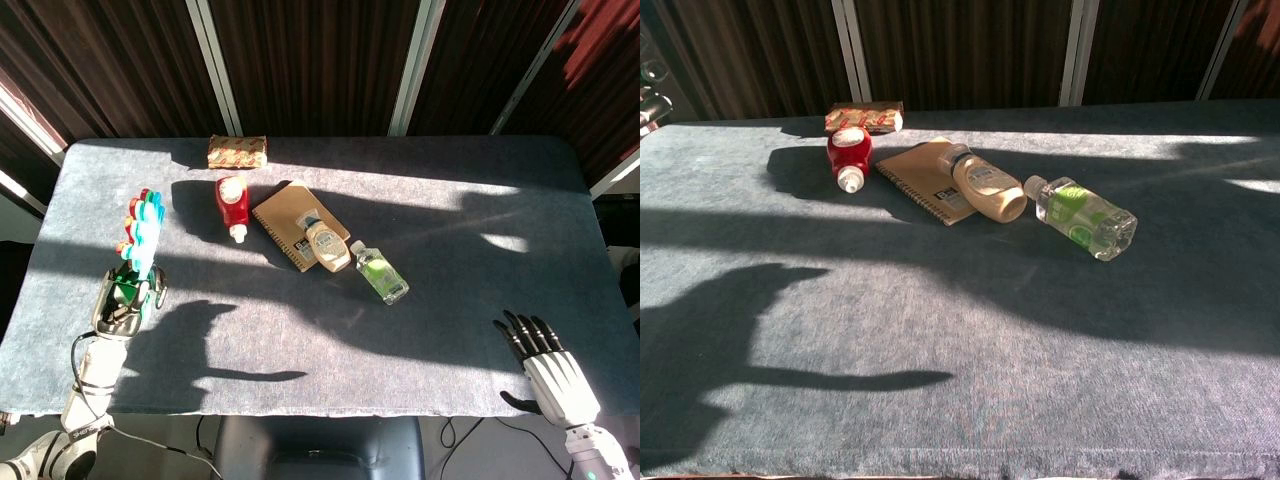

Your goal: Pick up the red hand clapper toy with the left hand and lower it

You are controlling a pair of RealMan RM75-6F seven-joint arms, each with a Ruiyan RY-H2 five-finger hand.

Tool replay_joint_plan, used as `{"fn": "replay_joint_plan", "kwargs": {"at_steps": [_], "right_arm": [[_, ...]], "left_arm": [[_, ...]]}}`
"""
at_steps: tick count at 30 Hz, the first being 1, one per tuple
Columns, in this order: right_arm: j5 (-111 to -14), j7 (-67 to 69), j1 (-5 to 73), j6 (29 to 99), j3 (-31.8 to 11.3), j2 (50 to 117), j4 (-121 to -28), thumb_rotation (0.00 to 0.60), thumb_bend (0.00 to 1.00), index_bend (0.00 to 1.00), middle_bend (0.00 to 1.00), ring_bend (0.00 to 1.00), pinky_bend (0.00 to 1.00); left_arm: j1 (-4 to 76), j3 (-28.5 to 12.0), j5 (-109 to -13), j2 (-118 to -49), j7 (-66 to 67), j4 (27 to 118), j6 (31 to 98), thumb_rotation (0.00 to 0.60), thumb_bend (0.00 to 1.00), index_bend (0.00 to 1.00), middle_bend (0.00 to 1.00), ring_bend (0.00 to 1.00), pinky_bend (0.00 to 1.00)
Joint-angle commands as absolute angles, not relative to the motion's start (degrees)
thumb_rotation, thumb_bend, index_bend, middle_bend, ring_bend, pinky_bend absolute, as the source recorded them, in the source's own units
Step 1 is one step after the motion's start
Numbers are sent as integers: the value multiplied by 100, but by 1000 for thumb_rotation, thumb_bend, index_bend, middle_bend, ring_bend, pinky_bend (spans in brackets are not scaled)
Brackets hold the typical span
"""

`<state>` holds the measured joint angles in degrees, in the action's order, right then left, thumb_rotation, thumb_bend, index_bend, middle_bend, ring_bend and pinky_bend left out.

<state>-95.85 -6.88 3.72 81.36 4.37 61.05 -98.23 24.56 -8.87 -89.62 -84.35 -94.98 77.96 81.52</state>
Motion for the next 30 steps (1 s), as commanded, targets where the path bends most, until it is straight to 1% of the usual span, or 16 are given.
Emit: {"fn": "replay_joint_plan", "kwargs": {"at_steps": [1, 4, 7, 12, 18, 20, 21, 23, 25, 26, 27, 28, 30], "right_arm": [[-9584, -672, 373, 8140, 434, 6098, -9819, 600, 161, 0, 0, 0, 0], [-9585, -664, 380, 8126, 437, 6095, -9815, 600, 161, 0, 0, 0, 0], [-9588, -657, 375, 8139, 438, 6090, -9820, 600, 161, 0, 0, 0, 0], [-9608, -647, 366, 8167, 442, 6081, -9824, 600, 160, 0, 0, 0, 0], [-9610, -615, 368, 8175, 438, 6072, -9816, 600, 161, 0, 0, 0, 0], [-9615, -617, 372, 8164, 443, 6073, -9815, 600, 161, 0, 0, 0, 0], [-9617, -619, 374, 8158, 445, 6074, -9816, 600, 161, 0, 0, 0, 0], [-9618, -620, 374, 8155, 447, 6073, -9818, 600, 161, 0, 0, 0, 0], [-9617, -620, 374, 8155, 447, 6073, -9818, 600, 161, 0, 0, 0, 0], [-9617, -620, 374, 8157, 447, 6074, -9819, 600, 161, 0, 0, 0, 0], [-9620, -619, 373, 8159, 448, 6074, -9819, 600, 160, 0, 0, 0, 0], [-9621, -621, 374, 8155, 449, 6074, -9818, 600, 160, 0, 0, 0, 0], [-9622, -632, 377, 8146, 452, 6078, -9818, 600, 160, 0, 0, 0, 0]], "left_arm": [[2678, -402, -9092, -9325, -5605, 6472, 7312, 600, 661, 799, 722, 556, 803], [2722, -483, -8850, -9497, -4975, 6490, 7098, 600, 663, 799, 725, 560, 821], [2794, -576, -8738, -9588, -4530, 6516, 7026, 600, 664, 799, 725, 561, 827], [2934, -628, -8684, -9744, -4100, 6378, 6897, 600, 664, 799, 724, 560, 827], [3051, -471, -8846, -10047, -3831, 5745, 6853, 600, 648, 796, 720, 538, 801], [3081, -403, -8902, -10201, -3557, 5408, 6846, 600, 639, 793, 711, 518, 779], [3092, -374, -8922, -10267, -3470, 5283, 6839, 600, 632, 790, 703, 499, 753], [3109, -328, -8946, -10328, -3397, 5152, 6803, 600, 612, 759, 671, 438, 661], [3115, -316, -8953, -10350, -3377, 5104, 6797, 600, 584, 695, 607, 361, 540], [3135, -268, -8989, -10376, -3283, 5001, 6763, 600, 560, 630, 545, 295, 436], [3188, -99, -9181, -10364, -3062, 4801, 6744, 600, 529, 537, 457, 208, 302], [3205, -25, -9265, -10363, -2995, 4680, 6766, 600, 491, 409, 333, 92, 131], [3218, 61, -9351, -10333, -2894, 4585, 6800, 600, 471, 273, 209, 13, 19]]}}
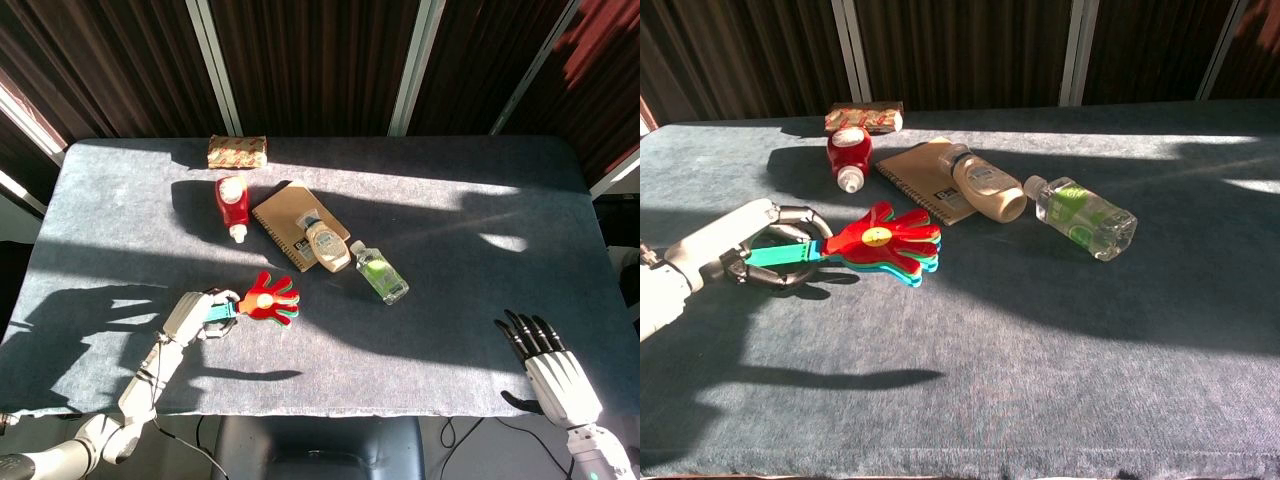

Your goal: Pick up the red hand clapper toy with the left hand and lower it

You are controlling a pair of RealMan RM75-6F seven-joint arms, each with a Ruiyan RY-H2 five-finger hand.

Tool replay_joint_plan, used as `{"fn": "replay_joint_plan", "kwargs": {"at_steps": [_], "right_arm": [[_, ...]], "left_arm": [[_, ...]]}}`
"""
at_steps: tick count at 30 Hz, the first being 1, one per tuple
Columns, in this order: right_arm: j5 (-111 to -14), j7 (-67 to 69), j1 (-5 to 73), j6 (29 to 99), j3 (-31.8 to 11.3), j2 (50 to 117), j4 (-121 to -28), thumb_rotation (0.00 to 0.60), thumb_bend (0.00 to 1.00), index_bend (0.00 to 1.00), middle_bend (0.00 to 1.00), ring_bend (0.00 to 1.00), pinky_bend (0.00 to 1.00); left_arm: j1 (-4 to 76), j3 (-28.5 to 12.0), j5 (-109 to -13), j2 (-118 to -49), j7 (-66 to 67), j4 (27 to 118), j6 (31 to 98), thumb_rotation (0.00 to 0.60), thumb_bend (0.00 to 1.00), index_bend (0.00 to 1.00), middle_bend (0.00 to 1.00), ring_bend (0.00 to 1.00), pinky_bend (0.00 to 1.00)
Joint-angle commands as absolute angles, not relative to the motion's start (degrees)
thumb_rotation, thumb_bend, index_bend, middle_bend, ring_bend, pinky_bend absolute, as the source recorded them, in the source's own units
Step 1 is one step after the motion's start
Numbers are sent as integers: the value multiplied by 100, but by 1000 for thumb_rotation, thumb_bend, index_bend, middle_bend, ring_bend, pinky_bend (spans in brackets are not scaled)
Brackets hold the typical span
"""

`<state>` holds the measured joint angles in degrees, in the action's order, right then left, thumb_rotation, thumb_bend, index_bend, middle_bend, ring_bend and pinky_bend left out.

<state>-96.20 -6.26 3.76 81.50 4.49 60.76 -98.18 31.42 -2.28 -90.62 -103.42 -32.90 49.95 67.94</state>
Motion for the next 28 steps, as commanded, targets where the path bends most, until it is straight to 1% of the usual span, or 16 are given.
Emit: {"fn": "replay_joint_plan", "kwargs": {"at_steps": [1, 2, 3, 5, 8, 10, 12, 14, 16, 18, 19, 22, 25, 28], "right_arm": [[-9622, -639, 376, 8143, 455, 6075, -9818, 600, 161, 0, 0, 0, 0], [-9620, -648, 375, 8144, 455, 6073, -9820, 600, 161, 0, 0, 0, 0], [-9617, -657, 372, 8148, 452, 6075, -9824, 600, 161, 0, 0, 0, 0], [-9616, -664, 369, 8153, 452, 6077, -9831, 600, 161, 0, 0, 0, 0], [-9631, -660, 363, 8168, 458, 6070, -9838, 600, 161, 0, 0, 0, 0], [-9647, -645, 352, 8202, 456, 6063, -9837, 600, 161, 0, 0, 0, 0], [-9654, -633, 343, 8228, 453, 6057, -9833, 600, 161, 0, 0, 0, 0], [-9646, -636, 340, 8229, 452, 6055, -9836, 600, 161, 0, 0, 0, 0], [-9654, -642, 335, 8237, 455, 6051, -9842, 600, 160, 0, 0, 0, 0], [-9664, -663, 324, 8271, 446, 6062, -9837, 600, 161, 0, 0, 0, 0], [-9662, -687, 314, 8296, 435, 6078, -9830, 600, 161, 0, 0, 0, 0], [-9599, -780, 296, 8325, 389, 6138, -9809, 600, 161, 0, 0, 0, 0], [-9539, -885, 286, 8352, 336, 6205, -9786, 600, 160, 0, 0, 0, 0], [-9548, -945, 271, 8375, 335, 6244, -9776, 600, 161, 0, 0, 0, 0]], "left_arm": [[3211, 71, -9356, -10316, -2828, 4581, 6822, 600, 467, 215, 145, 0, 1], [3199, 73, -9343, -10293, -2713, 4585, 6826, 600, 466, 194, 122, 0, 0], [3178, 73, -9301, -10247, -2525, 4635, 6792, 600, 460, 149, 72, 0, 0], [3146, 68, -9213, -10148, -2313, 4811, 6700, 600, 448, 82, 12, 0, 0], [3067, 52, -9103, -9942, -2040, 5185, 6695, 600, 445, 59, 0, 0, 0], [2950, 56, -9115, -9727, -1818, 5497, 6929, 600, 441, 63, 0, 0, 0], [2787, 63, -9144, -9418, -1485, 5895, 7259, 600, 438, 72, 0, 0, 0], [2597, 51, -9062, -9069, -1049, 6367, 7484, 600, 456, 85, 0, 0, 0], [2284, 94, -9017, -8627, -470, 7045, 7890, 600, 478, 87, 0, 0, 0], [1875, 203, -9076, -8266, 67, 7643, 8497, 600, 481, 75, 0, 0, 0], [1580, 315, -9163, -8091, 354, 7975, 8923, 600, 481, 66, 0, 0, 0], [928, 524, -9312, -7896, 578, 8333, 9816, 600, 470, 45, 0, 0, 0], [766, 577, -9395, -7674, 555, 8421, 9970, 600, 465, 26, 0, 0, 0], [730, 451, -9376, -7593, 381, 8432, 10029, 600, 464, 20, 0, 0, 0]]}}
